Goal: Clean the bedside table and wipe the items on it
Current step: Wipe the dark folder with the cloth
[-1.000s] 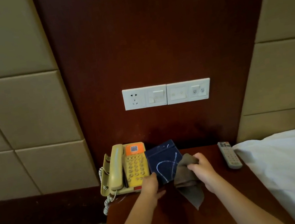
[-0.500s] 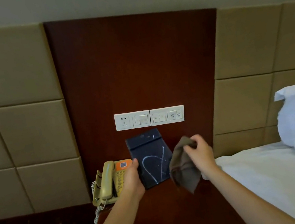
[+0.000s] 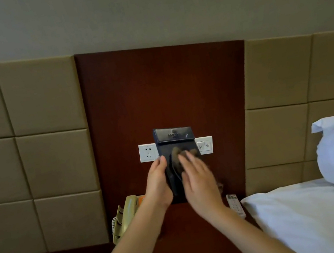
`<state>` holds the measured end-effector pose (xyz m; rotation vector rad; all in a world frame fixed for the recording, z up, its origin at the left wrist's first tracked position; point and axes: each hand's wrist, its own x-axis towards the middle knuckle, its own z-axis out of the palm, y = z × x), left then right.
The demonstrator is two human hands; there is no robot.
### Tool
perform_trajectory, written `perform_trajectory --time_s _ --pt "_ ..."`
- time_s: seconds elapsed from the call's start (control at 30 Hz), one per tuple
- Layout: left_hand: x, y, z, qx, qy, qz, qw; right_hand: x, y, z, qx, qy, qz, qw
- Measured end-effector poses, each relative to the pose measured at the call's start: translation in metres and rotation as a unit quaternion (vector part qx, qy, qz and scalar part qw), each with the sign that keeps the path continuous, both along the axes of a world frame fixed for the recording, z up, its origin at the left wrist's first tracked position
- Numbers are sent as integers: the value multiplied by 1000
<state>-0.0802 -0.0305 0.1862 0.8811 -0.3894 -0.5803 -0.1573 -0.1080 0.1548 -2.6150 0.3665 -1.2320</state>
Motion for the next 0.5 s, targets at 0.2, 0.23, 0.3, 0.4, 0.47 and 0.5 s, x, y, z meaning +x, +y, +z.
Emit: perform_trajectory --time_s 0.2,0.23,0.3,0.4,0.47,0.5 --pt "5 14 4 15 -5 26 1000 -13 18 -1 -54 80 115 989" --pt "4 15 6 20 -20 26 999 -13 10 5 -71 70 104 990" --pt "-3 16 9 23 -53 16 998 -10 -10 23 -71 31 60 995" --pt "-11 16 14 23 -82 -3 996 -5 -26 50 -31 5 6 999" --pt "-10 16 20 3 -83 3 997 -1 -15 54 -22 -8 4 1000" --pt "-8 17 24 -7 -78 8 997 0 -5 52 -26 -14 14 999"
